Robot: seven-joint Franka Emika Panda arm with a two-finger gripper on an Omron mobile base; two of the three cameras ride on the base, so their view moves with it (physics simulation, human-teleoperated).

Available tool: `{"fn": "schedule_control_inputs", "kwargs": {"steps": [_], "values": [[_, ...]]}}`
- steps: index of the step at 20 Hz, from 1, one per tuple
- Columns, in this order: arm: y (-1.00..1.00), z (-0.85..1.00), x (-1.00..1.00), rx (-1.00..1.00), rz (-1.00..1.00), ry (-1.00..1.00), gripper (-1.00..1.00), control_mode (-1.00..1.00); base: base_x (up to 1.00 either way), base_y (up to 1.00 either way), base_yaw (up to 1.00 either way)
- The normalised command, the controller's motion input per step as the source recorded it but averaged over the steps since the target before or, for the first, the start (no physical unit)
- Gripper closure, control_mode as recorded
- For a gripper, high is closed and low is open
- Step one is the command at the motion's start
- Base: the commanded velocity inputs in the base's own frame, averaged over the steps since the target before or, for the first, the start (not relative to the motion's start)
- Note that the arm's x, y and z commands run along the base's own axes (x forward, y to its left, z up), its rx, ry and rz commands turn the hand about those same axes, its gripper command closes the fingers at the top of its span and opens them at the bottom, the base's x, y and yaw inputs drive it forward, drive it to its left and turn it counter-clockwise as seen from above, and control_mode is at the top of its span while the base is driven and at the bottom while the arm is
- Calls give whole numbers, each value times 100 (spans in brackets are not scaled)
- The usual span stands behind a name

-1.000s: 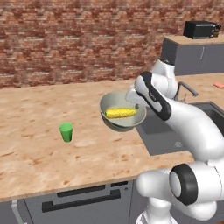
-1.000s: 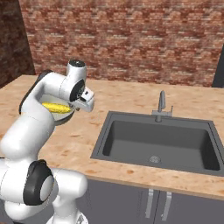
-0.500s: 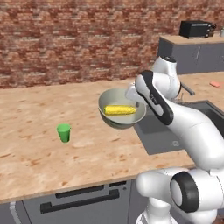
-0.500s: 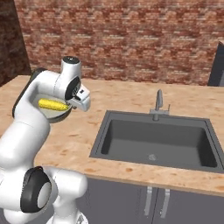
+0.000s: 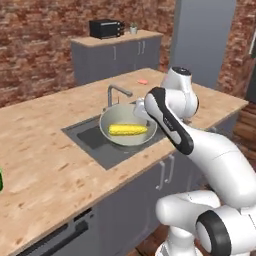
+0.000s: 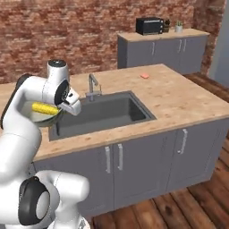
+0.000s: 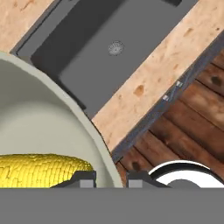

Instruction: Move the cup from next to the sink to the open cabinet. Then, move the bowl with the corn to the fridge to clear the area for faucet cleaning.

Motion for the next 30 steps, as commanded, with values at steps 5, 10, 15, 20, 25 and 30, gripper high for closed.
{"fn": "schedule_control_inputs", "kwargs": {"steps": [5,10,15,20,25,30], "values": [[0,0,0,0,0,0,100,100,-21,-8,-93],[0,0,0,0,0,0,100,100,0,-34,-90],[0,0,0,0,0,0,100,100,36,-41,-83],[0,0,0,0,0,0,100,100,96,-4,-35],[0,0,0,0,0,0,100,100,100,0,-15],[0,0,0,0,0,0,100,100,100,-12,-13]]}}
